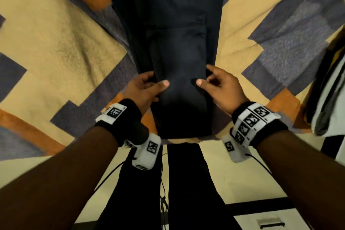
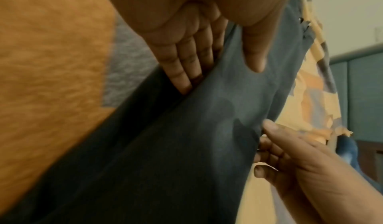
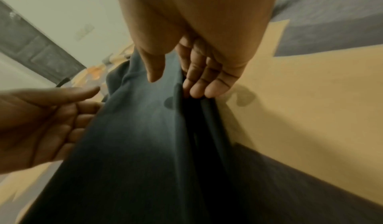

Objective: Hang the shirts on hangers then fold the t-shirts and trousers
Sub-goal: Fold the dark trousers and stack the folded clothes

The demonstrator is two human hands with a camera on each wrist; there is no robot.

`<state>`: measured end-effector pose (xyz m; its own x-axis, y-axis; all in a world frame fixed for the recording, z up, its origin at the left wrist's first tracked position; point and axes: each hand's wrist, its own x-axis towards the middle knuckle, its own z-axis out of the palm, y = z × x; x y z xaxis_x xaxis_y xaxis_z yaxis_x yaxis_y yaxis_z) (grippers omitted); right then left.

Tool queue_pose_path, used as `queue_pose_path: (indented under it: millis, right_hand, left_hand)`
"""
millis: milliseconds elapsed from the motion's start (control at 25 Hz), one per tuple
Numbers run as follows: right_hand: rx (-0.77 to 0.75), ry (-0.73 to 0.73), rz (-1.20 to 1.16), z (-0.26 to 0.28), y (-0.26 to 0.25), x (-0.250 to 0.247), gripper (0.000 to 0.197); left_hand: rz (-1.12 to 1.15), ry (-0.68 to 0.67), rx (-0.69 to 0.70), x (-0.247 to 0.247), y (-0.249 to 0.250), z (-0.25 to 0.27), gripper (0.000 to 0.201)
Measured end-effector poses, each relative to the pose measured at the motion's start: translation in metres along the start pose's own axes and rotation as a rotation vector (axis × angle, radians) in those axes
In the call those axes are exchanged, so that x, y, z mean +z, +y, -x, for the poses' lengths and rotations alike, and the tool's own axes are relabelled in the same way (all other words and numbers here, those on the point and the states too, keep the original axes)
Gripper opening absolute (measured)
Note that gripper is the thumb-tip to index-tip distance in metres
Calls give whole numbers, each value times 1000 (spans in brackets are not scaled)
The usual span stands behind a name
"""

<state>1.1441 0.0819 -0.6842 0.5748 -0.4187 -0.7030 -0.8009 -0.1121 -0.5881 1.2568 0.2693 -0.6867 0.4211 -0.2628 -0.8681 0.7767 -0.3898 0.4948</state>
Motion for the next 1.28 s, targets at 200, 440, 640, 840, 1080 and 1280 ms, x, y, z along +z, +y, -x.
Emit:
queue_pose_path:
  millis: [200, 440, 640, 840, 1080, 1280]
  right_hand:
    - [106, 114, 131, -39, -46, 2, 41]
    - [70, 252, 327, -68, -71, -9, 18]
    - [-228, 305, 392, -66, -78, -22, 9]
    - [-186, 262, 254, -90, -78, -21, 9]
    - [112, 140, 139, -84, -71, -12, 41]
    - [60, 126, -9, -101, -96, -15, 28]
  left_hand:
    - [-56, 146, 189, 14, 42, -36, 58]
    - [-304, 295, 242, 10, 61, -55, 39]
    - [-698, 244, 471, 3, 69, -56, 40]
    - [-508, 329, 381, 0, 77, -70, 20]
    - [-476, 304, 403, 6, 87, -62, 49]
    - [-452, 242, 674, 1, 117, -70, 49]
